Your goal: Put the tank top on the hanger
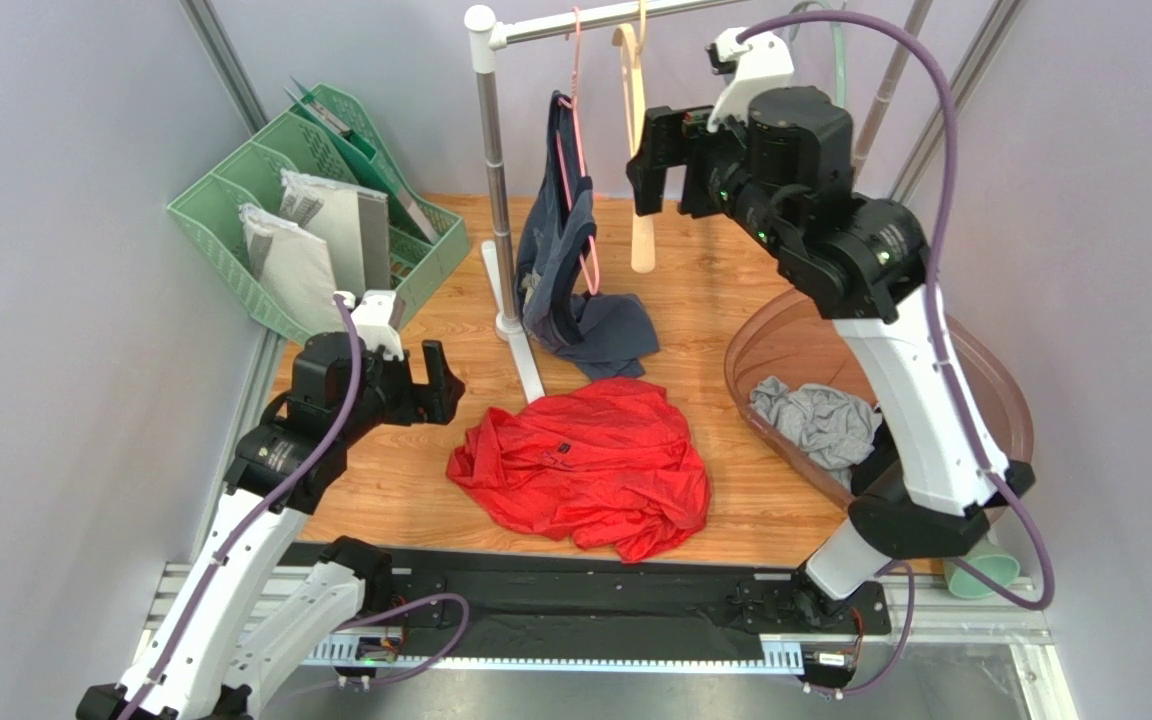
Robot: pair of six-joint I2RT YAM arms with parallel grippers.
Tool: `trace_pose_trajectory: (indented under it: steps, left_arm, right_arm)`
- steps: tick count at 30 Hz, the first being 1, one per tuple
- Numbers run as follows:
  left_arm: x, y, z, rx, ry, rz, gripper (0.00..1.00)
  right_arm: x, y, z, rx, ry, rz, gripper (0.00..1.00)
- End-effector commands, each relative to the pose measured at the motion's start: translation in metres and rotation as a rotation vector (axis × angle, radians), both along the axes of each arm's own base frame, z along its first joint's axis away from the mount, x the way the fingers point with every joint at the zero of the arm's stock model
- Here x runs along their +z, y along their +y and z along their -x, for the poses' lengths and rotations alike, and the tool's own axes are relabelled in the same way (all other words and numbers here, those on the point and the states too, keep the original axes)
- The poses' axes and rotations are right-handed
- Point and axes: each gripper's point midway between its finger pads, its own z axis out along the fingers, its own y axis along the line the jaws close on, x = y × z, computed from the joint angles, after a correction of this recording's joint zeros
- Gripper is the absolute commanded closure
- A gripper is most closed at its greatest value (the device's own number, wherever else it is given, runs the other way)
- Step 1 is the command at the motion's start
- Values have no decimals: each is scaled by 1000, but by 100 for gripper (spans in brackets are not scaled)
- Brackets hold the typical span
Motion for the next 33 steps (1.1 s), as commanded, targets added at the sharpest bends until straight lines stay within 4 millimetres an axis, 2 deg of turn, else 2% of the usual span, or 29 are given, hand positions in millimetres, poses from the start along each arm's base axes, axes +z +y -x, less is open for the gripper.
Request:
trace_pose_trajectory:
  steps: [1,8,12,13,17,20,21,25,30,33]
  left_arm:
    - [0,2,-2,-7,-11,-13,1]
    - [-1,2,-2,-6,-9,-12,1]
    - [-1,2,-2,-5,-12,-9,1]
    - [-1,2,-2,-7,-10,-10,1]
    - [-2,2,-2,-4,-7,-9,1]
    - [-3,2,-2,-5,-4,-7,1]
    - [-2,2,-2,-6,-6,-6,1]
    - [-4,2,-2,-6,-1,-7,1]
    - [-4,2,-2,-5,1,-6,1]
    - [-5,1,-2,-6,4,-6,1]
  right_arm:
    - [15,6,-26,-44,-83,-5,3]
    - [-8,17,-59,-105,-67,46,6]
    - [-21,15,-67,-134,-51,95,16]
    - [-22,13,-67,-146,-49,98,22]
    - [-19,5,-64,-167,-60,113,31]
    - [-18,3,-62,-167,-65,120,42]
    - [-18,4,-61,-162,-67,128,50]
    - [-20,4,-61,-150,-68,143,58]
    - [-17,3,-58,-136,-80,149,82]
    - [-10,0,-56,-141,-98,148,89]
